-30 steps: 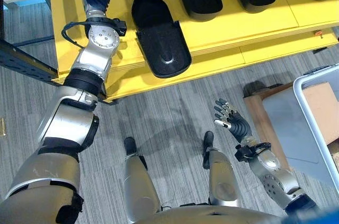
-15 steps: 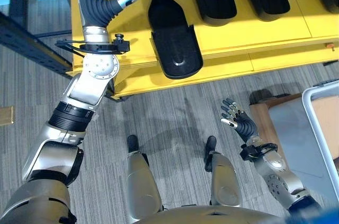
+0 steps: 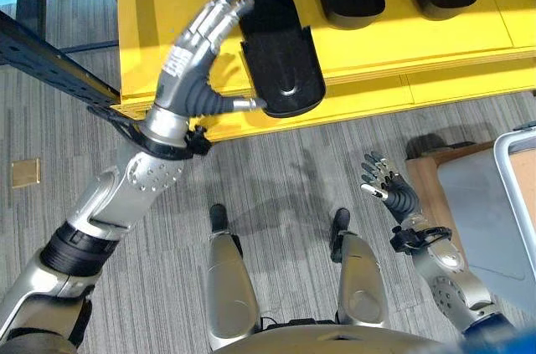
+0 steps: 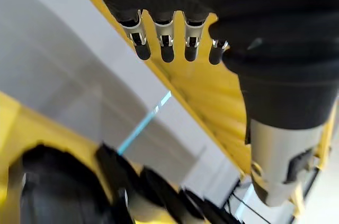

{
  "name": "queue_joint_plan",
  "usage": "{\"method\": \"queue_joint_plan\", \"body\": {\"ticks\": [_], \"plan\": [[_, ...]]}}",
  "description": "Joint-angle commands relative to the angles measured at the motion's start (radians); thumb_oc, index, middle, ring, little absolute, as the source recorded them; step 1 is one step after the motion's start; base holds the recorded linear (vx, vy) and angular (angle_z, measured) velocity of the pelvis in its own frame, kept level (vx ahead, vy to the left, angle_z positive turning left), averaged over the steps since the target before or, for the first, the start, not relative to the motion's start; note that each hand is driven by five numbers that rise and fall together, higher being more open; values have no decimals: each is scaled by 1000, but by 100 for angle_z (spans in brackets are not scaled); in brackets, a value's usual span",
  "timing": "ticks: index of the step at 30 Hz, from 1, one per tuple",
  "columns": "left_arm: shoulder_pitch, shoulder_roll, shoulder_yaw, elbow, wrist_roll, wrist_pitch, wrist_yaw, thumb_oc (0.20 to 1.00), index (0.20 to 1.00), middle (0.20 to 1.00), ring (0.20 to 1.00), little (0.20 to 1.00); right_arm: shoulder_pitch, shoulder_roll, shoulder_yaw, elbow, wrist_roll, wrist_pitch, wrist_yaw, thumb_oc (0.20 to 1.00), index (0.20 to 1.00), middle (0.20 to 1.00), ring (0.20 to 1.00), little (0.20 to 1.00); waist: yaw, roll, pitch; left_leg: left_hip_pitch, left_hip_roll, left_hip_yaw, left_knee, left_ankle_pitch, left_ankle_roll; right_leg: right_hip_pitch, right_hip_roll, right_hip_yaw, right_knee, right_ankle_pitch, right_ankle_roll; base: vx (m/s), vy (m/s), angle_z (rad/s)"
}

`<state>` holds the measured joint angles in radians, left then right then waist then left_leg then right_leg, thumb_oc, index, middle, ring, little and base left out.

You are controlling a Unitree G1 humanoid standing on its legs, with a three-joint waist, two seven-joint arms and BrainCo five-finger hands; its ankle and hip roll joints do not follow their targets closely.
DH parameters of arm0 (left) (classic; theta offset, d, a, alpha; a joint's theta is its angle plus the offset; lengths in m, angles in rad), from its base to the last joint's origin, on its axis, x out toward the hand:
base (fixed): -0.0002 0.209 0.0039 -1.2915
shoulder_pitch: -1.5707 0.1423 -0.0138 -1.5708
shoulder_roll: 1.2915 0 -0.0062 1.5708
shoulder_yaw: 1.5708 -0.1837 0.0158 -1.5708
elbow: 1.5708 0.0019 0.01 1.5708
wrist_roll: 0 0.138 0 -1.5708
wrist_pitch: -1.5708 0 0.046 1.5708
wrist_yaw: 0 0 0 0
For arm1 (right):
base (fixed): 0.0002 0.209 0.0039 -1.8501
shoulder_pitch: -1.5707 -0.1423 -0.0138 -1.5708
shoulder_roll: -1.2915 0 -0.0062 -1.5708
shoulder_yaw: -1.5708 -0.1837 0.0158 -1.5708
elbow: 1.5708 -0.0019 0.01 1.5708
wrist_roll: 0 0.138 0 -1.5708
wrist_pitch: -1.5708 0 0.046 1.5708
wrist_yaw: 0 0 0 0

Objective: Move parts from the plastic box to the shelf.

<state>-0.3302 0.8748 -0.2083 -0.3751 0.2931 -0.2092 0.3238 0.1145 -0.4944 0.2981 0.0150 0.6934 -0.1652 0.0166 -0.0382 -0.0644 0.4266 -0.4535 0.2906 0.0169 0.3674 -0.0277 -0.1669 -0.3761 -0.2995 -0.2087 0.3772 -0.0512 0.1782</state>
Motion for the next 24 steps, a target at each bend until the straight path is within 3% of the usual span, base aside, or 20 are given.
{"method": "queue_joint_plan", "body": {"ticks": [1, 11, 24], "plan": [[-19, 12, 15, -29, 33, -39, -21, 1000, 1000, 1000, 1000, 1000, 0, -18, -35, -85, -13, -54, 4, 1000, 1000, 1000, 1000, 1000, -5, -27, -30, 5, -15, 33, -23, 61, 39, 35, 21, 32, 24, 1, -24, 0, 0, 0], [70, -29, -47, -59, 93, -54, -70, 1000, 1000, 1000, 1000, 1000, -7, -22, -32, -86, -10, -60, 0, 1000, 1000, 1000, 1000, 1000, -3, -26, -9, 18, -11, 34, -31, 70, 35, 40, 24, 37, 26, 4, -25, -18, -10, 0], [-40, -104, -229, -1, 112, -52, -134, 1000, 1000, 1000, 1000, 1000, -15, -17, -20, -76, -5, -64, -23, 1000, 1000, 1000, 1000, 1000, -25, -31, 7, 18, -6, 44, -20, 67, 37, 24, 26, 57, 40, 6, -25, -2, -1, -1]]}}
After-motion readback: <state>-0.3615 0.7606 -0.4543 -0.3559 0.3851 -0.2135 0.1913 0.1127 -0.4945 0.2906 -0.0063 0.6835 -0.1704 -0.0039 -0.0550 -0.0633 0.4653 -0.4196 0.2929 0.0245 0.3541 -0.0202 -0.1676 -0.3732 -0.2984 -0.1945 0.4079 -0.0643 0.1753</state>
